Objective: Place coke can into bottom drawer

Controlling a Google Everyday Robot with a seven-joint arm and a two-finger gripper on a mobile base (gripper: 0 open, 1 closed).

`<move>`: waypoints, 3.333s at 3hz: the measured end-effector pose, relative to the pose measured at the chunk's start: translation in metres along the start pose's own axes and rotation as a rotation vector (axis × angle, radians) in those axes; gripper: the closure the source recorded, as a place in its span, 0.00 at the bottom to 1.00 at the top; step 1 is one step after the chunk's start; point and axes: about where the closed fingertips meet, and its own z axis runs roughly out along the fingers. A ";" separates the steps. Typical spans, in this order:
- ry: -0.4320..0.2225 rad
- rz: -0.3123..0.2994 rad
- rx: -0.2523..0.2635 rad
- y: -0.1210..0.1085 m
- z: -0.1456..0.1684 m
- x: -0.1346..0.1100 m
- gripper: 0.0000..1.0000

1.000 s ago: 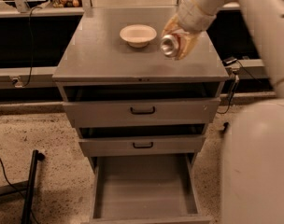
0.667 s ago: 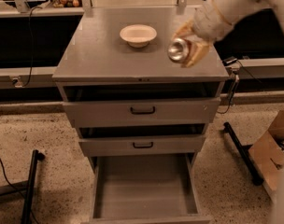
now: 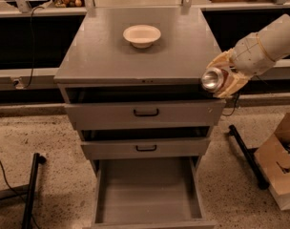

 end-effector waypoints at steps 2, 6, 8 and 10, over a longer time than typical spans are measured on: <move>-0.046 0.098 0.041 0.004 0.021 0.006 1.00; -0.010 0.739 0.019 0.106 0.167 0.062 1.00; 0.183 0.874 -0.120 0.229 0.235 0.148 1.00; 0.137 0.831 -0.164 0.232 0.249 0.140 1.00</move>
Offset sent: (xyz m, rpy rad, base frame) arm 0.0228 0.0143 -0.0804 0.3508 0.1098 -0.3252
